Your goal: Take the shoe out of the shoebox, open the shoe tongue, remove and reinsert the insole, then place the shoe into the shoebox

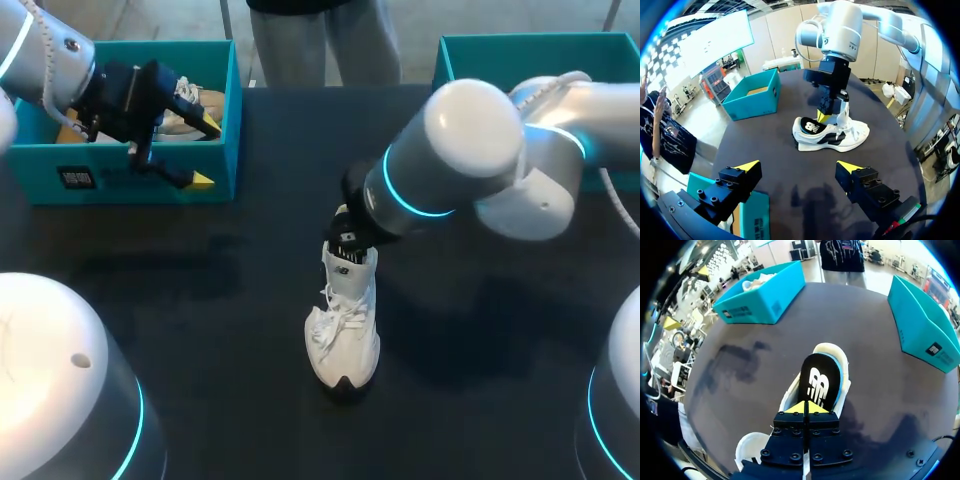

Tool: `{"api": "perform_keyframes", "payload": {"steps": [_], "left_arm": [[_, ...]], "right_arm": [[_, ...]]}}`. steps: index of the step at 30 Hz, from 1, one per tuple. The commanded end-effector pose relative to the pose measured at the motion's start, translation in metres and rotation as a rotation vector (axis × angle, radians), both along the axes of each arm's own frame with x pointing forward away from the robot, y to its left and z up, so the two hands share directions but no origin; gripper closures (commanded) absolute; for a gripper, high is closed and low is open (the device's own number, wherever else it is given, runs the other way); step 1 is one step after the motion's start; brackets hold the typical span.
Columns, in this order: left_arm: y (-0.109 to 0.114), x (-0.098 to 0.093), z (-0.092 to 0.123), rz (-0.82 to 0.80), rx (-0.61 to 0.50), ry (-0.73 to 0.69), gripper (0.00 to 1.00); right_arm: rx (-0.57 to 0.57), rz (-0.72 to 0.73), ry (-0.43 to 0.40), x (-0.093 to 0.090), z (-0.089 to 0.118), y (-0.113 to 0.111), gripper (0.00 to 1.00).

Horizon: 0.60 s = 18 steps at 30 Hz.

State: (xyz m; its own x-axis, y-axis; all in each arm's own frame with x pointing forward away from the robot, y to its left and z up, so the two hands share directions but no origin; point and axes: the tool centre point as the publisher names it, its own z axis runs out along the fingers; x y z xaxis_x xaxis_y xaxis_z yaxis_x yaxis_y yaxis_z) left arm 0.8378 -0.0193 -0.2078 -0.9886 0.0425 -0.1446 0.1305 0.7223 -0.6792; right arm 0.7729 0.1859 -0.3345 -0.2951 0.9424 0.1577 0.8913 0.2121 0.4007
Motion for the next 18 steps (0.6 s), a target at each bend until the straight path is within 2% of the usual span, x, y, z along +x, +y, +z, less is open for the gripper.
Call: {"api": "perform_keyframes", "payload": {"steps": [1, 11, 18], "left_arm": [[0.0, 0.0, 0.0, 0.0, 0.002, -0.001, 0.0], [0.0, 0.0, 0.0, 0.0, 0.002, -0.001, 0.0], [0.0, 0.0, 0.0, 0.0, 0.002, -0.001, 0.0]], "right_arm": [[-0.033, -0.031, -0.003, 0.002, -0.005, 0.008, 1.0], [-0.11, -0.102, 0.027, 0.006, -0.019, 0.012, 1.0], [-0.121, -0.128, 0.049, 0.007, -0.037, 0.009, 1.0]]}}
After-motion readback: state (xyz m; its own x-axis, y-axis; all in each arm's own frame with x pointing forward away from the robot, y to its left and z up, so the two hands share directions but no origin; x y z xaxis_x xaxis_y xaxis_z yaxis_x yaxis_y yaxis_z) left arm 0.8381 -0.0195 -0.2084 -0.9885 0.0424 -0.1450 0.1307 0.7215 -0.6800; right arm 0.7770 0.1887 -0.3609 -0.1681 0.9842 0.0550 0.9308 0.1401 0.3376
